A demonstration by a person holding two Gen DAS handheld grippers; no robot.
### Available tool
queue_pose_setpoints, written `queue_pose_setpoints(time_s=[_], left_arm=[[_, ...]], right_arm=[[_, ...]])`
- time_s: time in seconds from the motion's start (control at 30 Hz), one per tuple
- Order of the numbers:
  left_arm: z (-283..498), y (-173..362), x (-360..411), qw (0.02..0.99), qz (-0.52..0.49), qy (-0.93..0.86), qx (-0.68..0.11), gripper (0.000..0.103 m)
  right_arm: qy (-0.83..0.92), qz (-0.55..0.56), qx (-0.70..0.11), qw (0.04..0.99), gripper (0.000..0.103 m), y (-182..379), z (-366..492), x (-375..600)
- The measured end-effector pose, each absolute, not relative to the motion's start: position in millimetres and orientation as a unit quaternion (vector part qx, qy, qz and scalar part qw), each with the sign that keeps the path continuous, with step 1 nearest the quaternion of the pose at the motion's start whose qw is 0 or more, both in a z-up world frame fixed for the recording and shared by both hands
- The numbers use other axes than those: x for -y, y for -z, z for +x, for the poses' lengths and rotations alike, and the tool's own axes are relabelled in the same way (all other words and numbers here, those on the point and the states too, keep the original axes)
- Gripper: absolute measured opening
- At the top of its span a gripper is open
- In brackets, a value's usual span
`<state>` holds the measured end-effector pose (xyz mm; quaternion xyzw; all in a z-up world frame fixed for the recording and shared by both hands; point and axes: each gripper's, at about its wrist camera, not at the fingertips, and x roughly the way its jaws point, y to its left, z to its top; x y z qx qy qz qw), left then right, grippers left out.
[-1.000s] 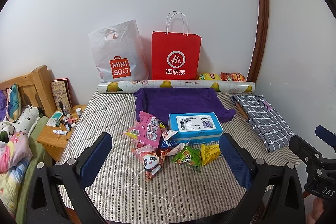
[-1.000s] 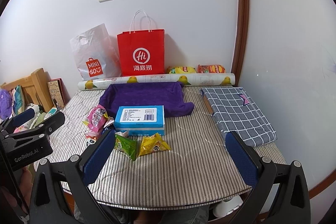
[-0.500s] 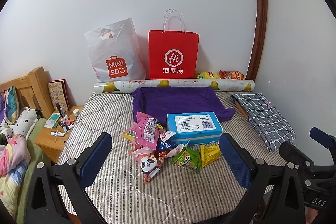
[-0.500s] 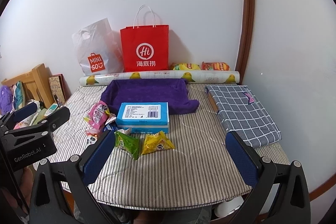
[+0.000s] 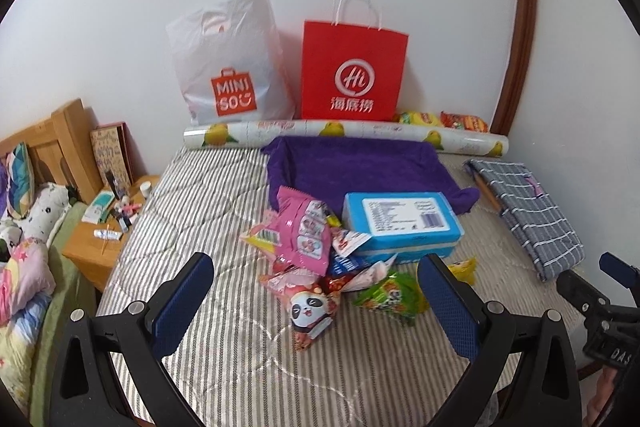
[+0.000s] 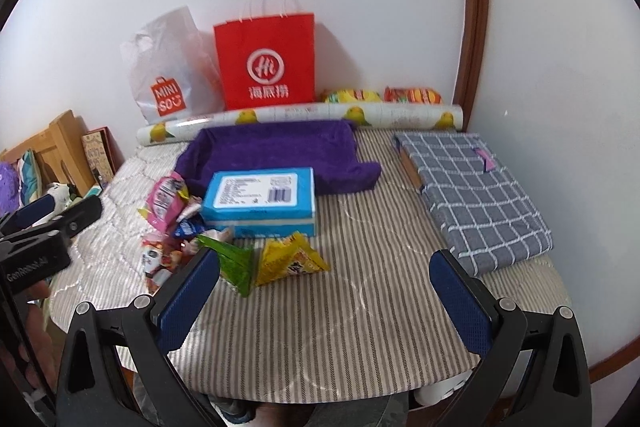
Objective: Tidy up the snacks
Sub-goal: 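Reach the left tool to the pink snack bag while the right tool reaches the yellow bag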
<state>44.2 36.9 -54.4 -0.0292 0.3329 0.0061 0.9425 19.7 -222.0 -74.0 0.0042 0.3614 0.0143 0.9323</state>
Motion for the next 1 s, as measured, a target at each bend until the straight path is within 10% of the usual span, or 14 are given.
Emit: queue_pose_setpoints(time_s=[1.0], left_arm=[[102, 142, -113, 0.909, -0.095, -0.032, -0.405, 0.103]], right_arm=[[-0.074, 0.009, -0.465, 0.882, 0.090, 216, 137, 188]])
